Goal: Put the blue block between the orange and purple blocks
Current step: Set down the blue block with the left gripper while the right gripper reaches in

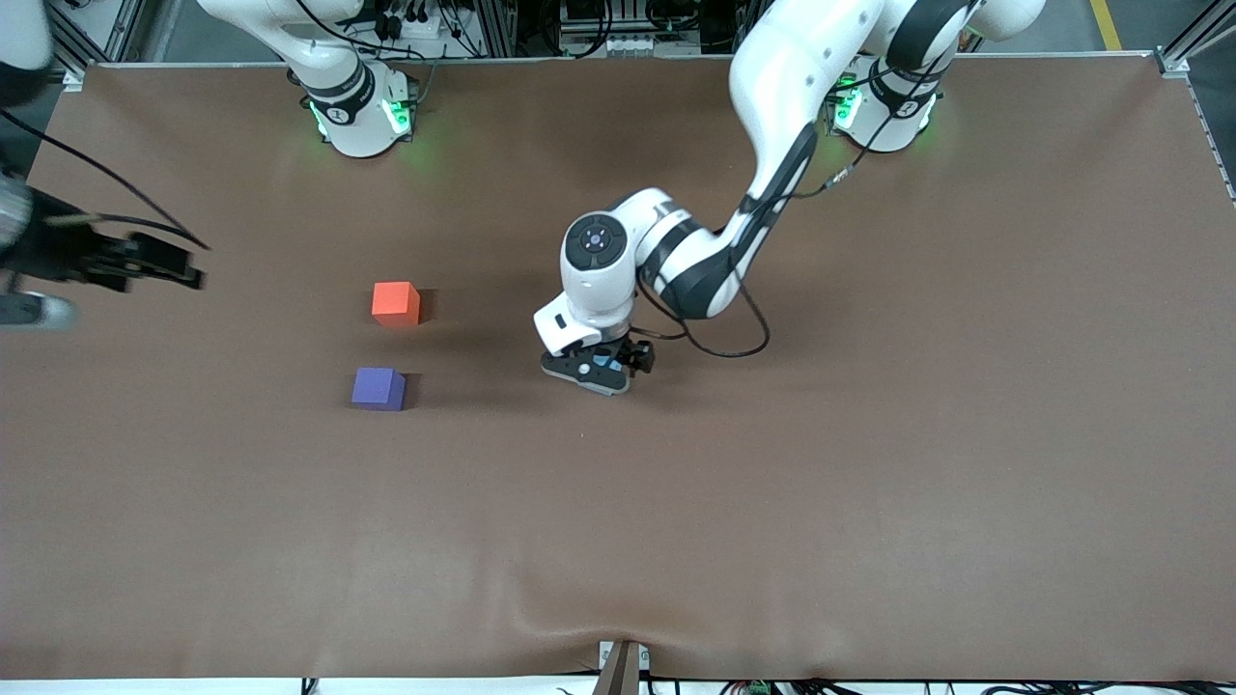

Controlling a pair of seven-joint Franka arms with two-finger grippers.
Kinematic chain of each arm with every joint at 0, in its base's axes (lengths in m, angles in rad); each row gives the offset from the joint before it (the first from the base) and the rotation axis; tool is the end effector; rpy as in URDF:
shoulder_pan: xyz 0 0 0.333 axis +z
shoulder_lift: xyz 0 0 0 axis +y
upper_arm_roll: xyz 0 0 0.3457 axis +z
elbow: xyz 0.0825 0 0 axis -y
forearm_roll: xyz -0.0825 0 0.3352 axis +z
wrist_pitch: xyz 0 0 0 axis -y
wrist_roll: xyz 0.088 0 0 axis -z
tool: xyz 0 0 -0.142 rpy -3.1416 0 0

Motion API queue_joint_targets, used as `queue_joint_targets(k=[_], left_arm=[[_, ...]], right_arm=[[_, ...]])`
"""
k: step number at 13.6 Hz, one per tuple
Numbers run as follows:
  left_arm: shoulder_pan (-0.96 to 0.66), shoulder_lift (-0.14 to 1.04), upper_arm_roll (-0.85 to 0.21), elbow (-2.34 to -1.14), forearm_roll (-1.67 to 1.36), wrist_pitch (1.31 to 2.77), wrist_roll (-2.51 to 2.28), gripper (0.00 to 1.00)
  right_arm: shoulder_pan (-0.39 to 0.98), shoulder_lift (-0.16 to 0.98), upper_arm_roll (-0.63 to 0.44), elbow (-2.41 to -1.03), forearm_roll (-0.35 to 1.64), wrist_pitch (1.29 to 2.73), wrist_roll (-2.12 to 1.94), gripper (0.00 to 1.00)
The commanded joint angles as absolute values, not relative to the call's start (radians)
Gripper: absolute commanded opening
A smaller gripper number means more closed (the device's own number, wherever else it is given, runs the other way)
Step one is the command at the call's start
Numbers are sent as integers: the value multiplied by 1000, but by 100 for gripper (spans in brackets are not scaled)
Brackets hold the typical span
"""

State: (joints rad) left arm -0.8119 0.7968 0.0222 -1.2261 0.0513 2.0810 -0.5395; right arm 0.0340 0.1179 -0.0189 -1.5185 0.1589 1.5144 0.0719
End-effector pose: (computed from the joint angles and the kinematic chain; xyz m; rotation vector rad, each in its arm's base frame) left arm 0.5198 -0.5248 0.3070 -3.0958 0.4380 -0.1307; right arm 0.5322 0.0319 0.5771 -2.9830 0.0858 0.1923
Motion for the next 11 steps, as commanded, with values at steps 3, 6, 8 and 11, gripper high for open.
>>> queue_joint_targets(k=[3, 6, 8, 11], left_arm=[[-611, 522, 40, -1287, 63, 1830, -502, 100], [-439, 422, 37, -1325, 61, 1770, -390, 100], [-344, 378, 35, -1373, 61, 1770, -301, 100], [-233, 348, 35, -1400, 61, 1773, -235, 100]], right_arm=[[219, 202, -25, -1513, 199, 1618, 261, 100], [374, 280, -25, -1506, 196, 1725, 496, 100], [483, 368, -25, -1496, 192, 1842, 685, 100], [590, 535, -26, -1376, 190, 1930, 775, 100]])
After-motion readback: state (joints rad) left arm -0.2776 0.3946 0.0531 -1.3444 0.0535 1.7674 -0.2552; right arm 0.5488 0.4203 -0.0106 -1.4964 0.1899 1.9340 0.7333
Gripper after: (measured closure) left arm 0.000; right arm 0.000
